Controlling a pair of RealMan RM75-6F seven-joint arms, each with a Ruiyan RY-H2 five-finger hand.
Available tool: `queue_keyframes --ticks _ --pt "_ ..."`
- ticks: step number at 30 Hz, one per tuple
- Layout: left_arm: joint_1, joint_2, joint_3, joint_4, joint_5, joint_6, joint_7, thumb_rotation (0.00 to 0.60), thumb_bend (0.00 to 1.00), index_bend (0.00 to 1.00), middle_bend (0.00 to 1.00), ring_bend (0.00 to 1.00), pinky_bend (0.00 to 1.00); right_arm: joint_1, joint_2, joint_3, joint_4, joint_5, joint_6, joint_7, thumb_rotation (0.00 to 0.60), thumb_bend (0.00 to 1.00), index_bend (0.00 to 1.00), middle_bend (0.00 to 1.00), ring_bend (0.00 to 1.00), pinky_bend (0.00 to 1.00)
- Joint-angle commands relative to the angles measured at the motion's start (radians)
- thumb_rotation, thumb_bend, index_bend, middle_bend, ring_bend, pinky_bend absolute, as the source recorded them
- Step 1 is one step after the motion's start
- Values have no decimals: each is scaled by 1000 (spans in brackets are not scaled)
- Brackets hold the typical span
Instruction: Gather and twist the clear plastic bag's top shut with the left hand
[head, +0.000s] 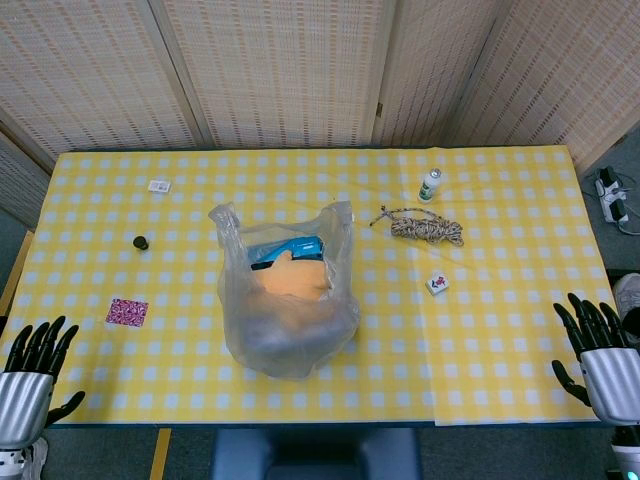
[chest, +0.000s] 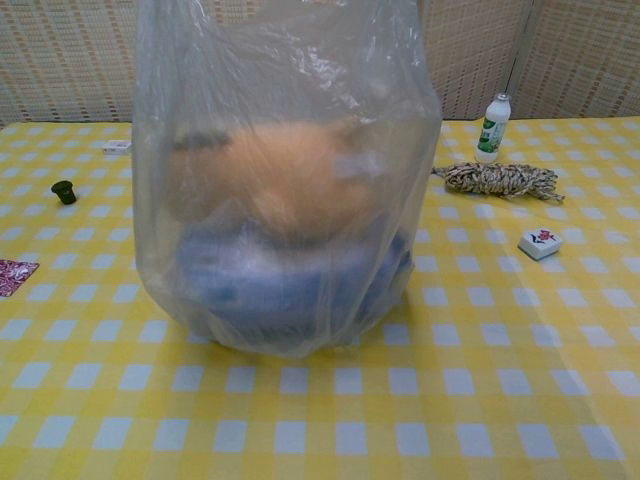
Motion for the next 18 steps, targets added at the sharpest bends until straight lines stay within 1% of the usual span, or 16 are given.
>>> queue_keyframes --ticks 1,5,7,9,10,12,14,15,16,18 --pt "-5 -1 1 3 6 -4 -22 600 152 0 0 0 0 15 -3 -4 2 7 -37 1 600 371 0 0 0 0" --pt "-19 12 16 1 26 -22 -86 600 151 0 0 0 0 16 0 -9 0 3 -43 8 600 371 0 0 0 0" --pt "-31 33 27 -4 49 -26 -154 600 150 0 2 0 0 18 3 -25 -4 -21 -48 18 600 371 0 0 0 0" --pt "-45 64 33 -19 71 -13 -283 600 146 0 34 6 7 22 12 -43 -13 -48 -56 36 600 371 0 0 0 0" --pt "-58 96 41 -38 79 -14 -405 600 143 0 58 16 20 25 17 -49 -18 -62 -56 50 600 371 0 0 0 0" --pt "-94 155 53 -59 117 -16 -594 600 142 0 80 33 61 29 22 -50 -19 -77 -49 66 600 371 0 0 0 0" --pt "-158 219 75 -75 174 -29 -877 600 142 0 83 40 113 34 25 -49 -17 -80 -49 84 600 371 0 0 0 0" --pt "-194 249 92 -77 200 -44 -1029 600 143 0 83 40 125 36 27 -50 -17 -79 -54 92 600 371 0 0 0 0" --pt "-249 294 120 -68 244 -62 -1251 600 143 0 83 36 126 39 30 -54 -17 -78 -63 100 600 371 0 0 0 0" --pt "-329 340 149 -21 304 -58 -1563 600 143 0 80 25 119 44 41 -62 -20 -80 -78 116 600 371 0 0 0 0"
